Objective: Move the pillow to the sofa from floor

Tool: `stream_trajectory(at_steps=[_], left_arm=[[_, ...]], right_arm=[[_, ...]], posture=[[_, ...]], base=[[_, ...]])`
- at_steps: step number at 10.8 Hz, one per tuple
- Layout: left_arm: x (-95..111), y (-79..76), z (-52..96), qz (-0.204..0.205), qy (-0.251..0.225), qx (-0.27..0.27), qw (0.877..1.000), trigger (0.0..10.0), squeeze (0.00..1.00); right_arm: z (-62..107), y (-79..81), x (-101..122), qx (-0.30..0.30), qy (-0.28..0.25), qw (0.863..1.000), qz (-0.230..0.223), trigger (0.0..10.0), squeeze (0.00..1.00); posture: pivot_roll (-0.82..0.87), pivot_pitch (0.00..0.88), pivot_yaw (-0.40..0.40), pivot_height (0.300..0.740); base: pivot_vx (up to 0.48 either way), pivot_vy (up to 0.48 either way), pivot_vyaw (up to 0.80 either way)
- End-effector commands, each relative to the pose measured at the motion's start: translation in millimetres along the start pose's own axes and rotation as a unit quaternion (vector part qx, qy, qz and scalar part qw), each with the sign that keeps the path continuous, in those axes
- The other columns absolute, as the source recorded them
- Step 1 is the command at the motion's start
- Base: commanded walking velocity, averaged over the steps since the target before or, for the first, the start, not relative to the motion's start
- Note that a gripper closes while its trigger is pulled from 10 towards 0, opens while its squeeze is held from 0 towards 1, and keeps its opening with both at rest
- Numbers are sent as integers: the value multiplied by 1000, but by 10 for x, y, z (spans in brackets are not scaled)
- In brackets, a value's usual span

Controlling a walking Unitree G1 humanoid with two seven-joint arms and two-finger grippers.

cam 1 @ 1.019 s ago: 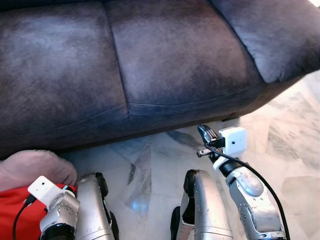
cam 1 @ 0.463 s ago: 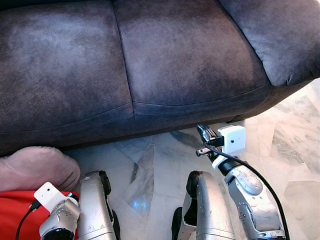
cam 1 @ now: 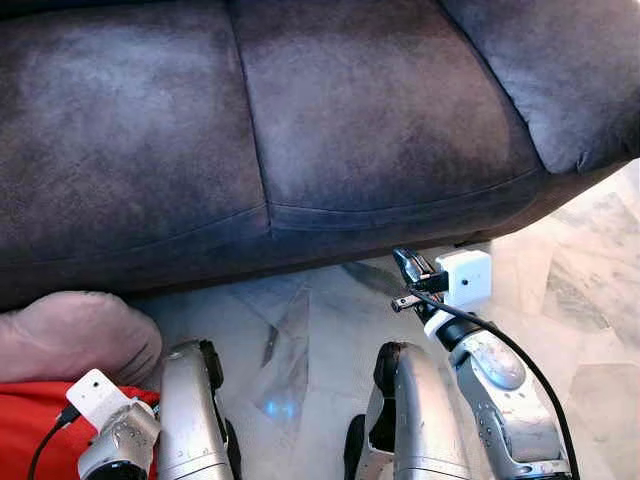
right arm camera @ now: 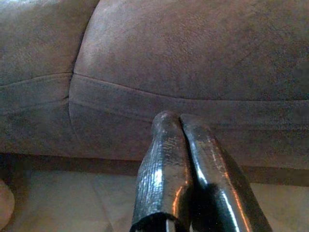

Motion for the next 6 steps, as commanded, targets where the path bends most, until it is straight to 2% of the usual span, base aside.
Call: stream_trajectory(at_steps=[1, 6], left_arm=[[-518, -211, 66, -30, 80, -34, 996, 0, 0], [-447, -201, 61, -28, 65, -33, 997, 0, 0]], right_arm=[[32, 3, -46, -2, 9, 1000, -2, 10000, 0], [6, 8, -43, 0, 8, 1000, 2, 10000, 0]], posture=[[78, 343, -142, 483], [81, 336, -143, 483]], base=[[0, 0, 0], [0, 0, 0]])
Point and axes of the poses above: a point about 5 cm out from each wrist's last joint towards the gripper, its own z axis pointing back from the gripper into the wrist, its own x axis along the axis of the wrist's last joint, y = z × x, the point moved 5 cm from there along -z, pointing out of the wrist towards the gripper, and after that the axes turned 7 degrees about -z, right-handed, at the moved point
